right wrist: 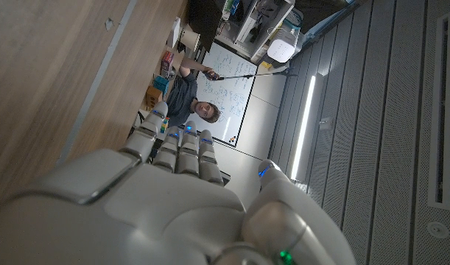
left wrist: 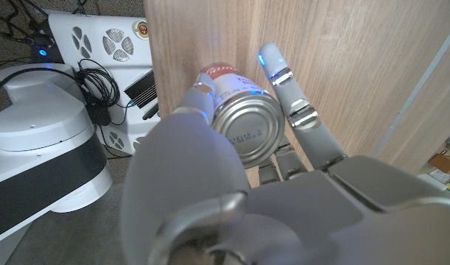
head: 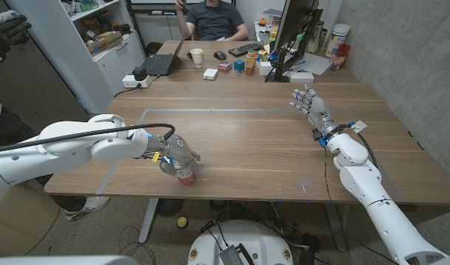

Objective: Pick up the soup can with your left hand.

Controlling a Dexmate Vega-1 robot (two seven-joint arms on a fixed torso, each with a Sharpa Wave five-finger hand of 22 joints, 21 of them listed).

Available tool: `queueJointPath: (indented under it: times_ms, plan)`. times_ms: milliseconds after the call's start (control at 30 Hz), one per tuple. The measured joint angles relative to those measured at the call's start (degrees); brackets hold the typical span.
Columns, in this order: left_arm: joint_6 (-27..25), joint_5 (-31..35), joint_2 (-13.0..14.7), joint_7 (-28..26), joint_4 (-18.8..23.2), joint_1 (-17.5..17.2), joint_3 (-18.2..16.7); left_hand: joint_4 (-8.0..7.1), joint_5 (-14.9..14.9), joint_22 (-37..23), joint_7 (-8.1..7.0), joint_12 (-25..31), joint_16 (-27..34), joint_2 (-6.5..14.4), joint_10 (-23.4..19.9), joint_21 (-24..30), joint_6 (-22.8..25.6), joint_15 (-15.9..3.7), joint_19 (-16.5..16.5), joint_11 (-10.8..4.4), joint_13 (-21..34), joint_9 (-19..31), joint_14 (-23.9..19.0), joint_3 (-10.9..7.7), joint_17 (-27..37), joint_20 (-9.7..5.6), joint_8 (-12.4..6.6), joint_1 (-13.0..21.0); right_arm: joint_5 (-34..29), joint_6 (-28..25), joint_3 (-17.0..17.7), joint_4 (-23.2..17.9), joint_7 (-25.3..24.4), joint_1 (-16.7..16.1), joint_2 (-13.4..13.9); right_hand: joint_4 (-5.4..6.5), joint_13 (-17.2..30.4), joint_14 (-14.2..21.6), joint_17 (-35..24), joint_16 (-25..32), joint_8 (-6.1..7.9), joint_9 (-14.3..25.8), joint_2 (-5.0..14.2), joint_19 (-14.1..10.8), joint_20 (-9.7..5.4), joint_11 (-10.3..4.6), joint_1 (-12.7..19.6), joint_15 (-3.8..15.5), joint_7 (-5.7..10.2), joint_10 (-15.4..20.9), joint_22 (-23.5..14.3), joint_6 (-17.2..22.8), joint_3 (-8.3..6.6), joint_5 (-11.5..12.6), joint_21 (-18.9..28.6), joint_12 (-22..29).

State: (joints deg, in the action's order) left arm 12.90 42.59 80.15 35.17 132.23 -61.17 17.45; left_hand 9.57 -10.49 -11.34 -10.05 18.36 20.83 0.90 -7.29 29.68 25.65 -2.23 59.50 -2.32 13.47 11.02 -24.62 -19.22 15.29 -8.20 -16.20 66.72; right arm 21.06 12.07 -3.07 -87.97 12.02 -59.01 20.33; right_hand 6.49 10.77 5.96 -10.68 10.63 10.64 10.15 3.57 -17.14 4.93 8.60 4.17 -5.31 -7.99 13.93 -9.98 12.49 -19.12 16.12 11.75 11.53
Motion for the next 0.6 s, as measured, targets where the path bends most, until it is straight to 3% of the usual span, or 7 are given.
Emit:
queueJointPath:
  times_ms: [133,167,367,600]
  plan:
    - [-1.8,1.8,0.1,-2.9,0.1,-0.6,-0.3,0.02,0.0,0.0,-0.25,2.1,0.2,-1.4,-4.7,2.0,1.3,0.86,1.4,0.28,0.4,0.0,-2.9,0.12,0.5,-1.84,-1.4,1.4,-0.2,0.0,-0.2,0.0,-0.1,0.3,0.0,0.0,0.0,0.0,0.0,0.0,0.0,0.0,0.0,0.0,0.0,0.0,0.0,0.0,0.0,0.0,0.0,0.0,0.0,0.0,0.0,0.0]
    - [-2.1,2.1,0.5,-3.6,0.1,-2.1,-1.0,0.09,0.0,0.0,0.45,2.6,0.2,-1.8,-5.8,2.5,2.0,0.92,1.4,0.54,0.7,0.0,-3.6,0.05,0.6,-1.94,-1.41,1.8,-0.2,0.0,-0.2,0.0,-0.1,0.4,0.0,0.0,0.0,0.0,0.0,0.0,0.0,0.0,0.0,0.0,0.0,0.0,0.0,0.0,0.0,0.0,0.0,0.0,0.0,0.0,0.0,0.0]
    - [-3.8,3.3,1.1,-6.8,0.1,-4.3,-2.0,0.3,0.1,0.0,1.45,4.4,0.2,-3.2,-9.3,4.5,3.0,1.23,1.4,1.51,1.7,0.0,-5.7,-0.88,0.8,-1.95,-1.41,3.2,-0.4,0.0,-0.5,0.4,-0.2,0.7,0.0,0.0,0.0,0.0,0.0,0.0,0.0,0.0,0.0,0.0,0.0,0.0,0.0,0.0,0.0,0.0,0.0,0.0,0.0,0.0,0.0,0.0]
    - [-4.8,3.9,1.1,-9.2,-0.3,-5.5,-2.6,0.37,0.1,0.0,1.63,5.1,0.2,-3.8,-11.1,5.1,3.2,1.82,1.5,1.79,2.1,0.1,-6.6,-1.11,1.1,-1.95,-1.41,3.8,-0.7,0.0,-0.8,0.9,-0.4,1.2,0.0,0.0,0.0,0.0,0.0,0.0,0.0,0.0,0.0,0.0,0.0,-0.01,0.0,0.01,0.0,0.0,0.0,0.0,0.0,0.0,0.0,0.0]
